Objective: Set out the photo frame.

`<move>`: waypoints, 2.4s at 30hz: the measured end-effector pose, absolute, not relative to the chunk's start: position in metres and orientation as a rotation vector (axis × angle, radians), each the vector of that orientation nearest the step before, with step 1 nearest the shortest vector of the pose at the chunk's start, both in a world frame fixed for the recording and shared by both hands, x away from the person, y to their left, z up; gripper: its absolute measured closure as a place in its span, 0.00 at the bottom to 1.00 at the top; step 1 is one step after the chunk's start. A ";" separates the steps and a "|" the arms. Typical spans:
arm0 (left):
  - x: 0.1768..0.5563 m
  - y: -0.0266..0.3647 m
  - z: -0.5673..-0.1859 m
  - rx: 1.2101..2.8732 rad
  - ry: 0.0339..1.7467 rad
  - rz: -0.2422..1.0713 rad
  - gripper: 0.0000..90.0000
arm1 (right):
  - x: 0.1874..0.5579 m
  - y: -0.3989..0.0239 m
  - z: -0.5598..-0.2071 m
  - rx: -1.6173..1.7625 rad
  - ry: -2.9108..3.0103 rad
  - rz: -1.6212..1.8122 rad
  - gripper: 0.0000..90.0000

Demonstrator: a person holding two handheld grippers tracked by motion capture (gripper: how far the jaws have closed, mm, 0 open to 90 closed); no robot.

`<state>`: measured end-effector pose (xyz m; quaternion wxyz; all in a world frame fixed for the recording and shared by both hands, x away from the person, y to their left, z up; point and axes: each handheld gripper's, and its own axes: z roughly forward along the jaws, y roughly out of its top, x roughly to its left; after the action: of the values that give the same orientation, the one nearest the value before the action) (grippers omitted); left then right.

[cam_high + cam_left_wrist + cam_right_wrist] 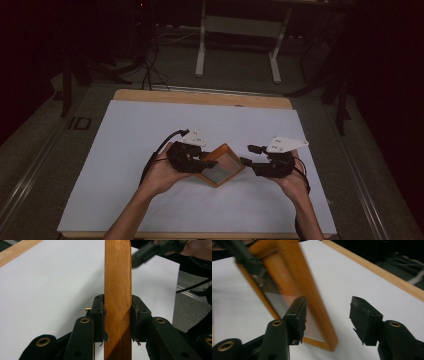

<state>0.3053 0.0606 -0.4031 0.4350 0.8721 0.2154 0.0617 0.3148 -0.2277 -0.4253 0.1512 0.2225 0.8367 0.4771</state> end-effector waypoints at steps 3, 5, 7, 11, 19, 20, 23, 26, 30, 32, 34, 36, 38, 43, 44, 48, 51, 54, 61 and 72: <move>0.306 0.061 -0.405 2.152 0.526 0.147 0.76 | 0.316 -0.219 -0.429 0.591 2.443 1.373 0.47; 0.307 0.060 -0.405 2.149 0.512 0.146 0.76 | 0.318 -0.213 -0.433 0.576 2.464 1.381 0.45; 0.307 0.060 -0.406 2.146 0.499 0.143 0.76 | 0.320 -0.209 -0.436 0.567 2.479 1.394 0.42; 0.315 0.063 -0.408 2.129 0.490 0.100 0.76 | 0.326 -0.202 -0.441 0.548 2.503 1.447 0.39; 0.320 0.069 -0.411 2.090 0.525 0.087 0.73 | 0.328 -0.197 -0.447 0.538 2.508 1.472 0.43; 0.319 0.069 -0.412 2.082 0.528 0.091 0.73 | 0.327 -0.197 -0.446 0.535 2.509 1.466 0.44; 0.318 0.069 -0.414 2.063 0.553 0.116 0.70 | 0.322 -0.197 -0.444 0.508 2.507 1.413 0.50; 0.318 0.071 -0.414 2.040 0.585 0.125 0.65 | 0.317 -0.199 -0.442 0.481 2.494 1.388 0.62; 0.319 0.074 -0.412 2.006 0.614 0.137 0.58 | 0.313 -0.204 -0.443 0.469 2.485 1.410 0.71; 0.319 0.076 -0.412 1.991 0.631 0.140 0.54 | 0.312 -0.206 -0.444 0.467 2.484 1.421 0.74; 0.320 0.078 -0.412 1.984 0.639 0.139 0.49 | 0.309 -0.207 -0.445 0.469 2.478 1.414 0.75; 0.320 0.081 -0.413 1.971 0.654 0.138 0.46 | 0.307 -0.209 -0.445 0.475 2.474 1.400 0.75; 0.319 0.084 -0.413 1.960 0.656 0.141 0.44 | 0.304 -0.211 -0.446 0.477 2.466 1.394 0.75; 0.313 0.089 -0.415 1.957 0.628 0.170 0.42 | 0.298 -0.216 -0.450 0.483 2.451 1.399 0.75; 0.312 0.089 -0.416 1.956 0.627 0.182 0.40 | 0.297 -0.217 -0.451 0.487 2.446 1.399 0.75; 0.309 0.092 -0.421 1.954 0.622 0.205 0.36 | 0.294 -0.223 -0.455 0.503 2.425 1.413 0.75; 0.309 0.092 -0.428 1.951 0.623 0.208 0.35 | 0.292 -0.227 -0.459 0.528 2.406 1.431 0.75; 0.309 0.090 -0.434 1.953 0.632 0.209 0.35 | 0.289 -0.233 -0.464 0.554 2.388 1.451 0.75; 0.312 0.078 -0.444 1.941 0.630 0.187 0.35 | 0.285 -0.243 -0.471 0.586 2.384 1.446 0.75; 0.315 0.046 -0.470 2.023 0.559 0.111 0.42 | 0.285 -0.244 -0.472 0.597 2.375 1.449 0.75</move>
<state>0.3152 0.0459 -0.4700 0.4970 0.8352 0.2309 0.0459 0.2853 -0.2439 -0.4725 0.1476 0.2076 0.8255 0.5037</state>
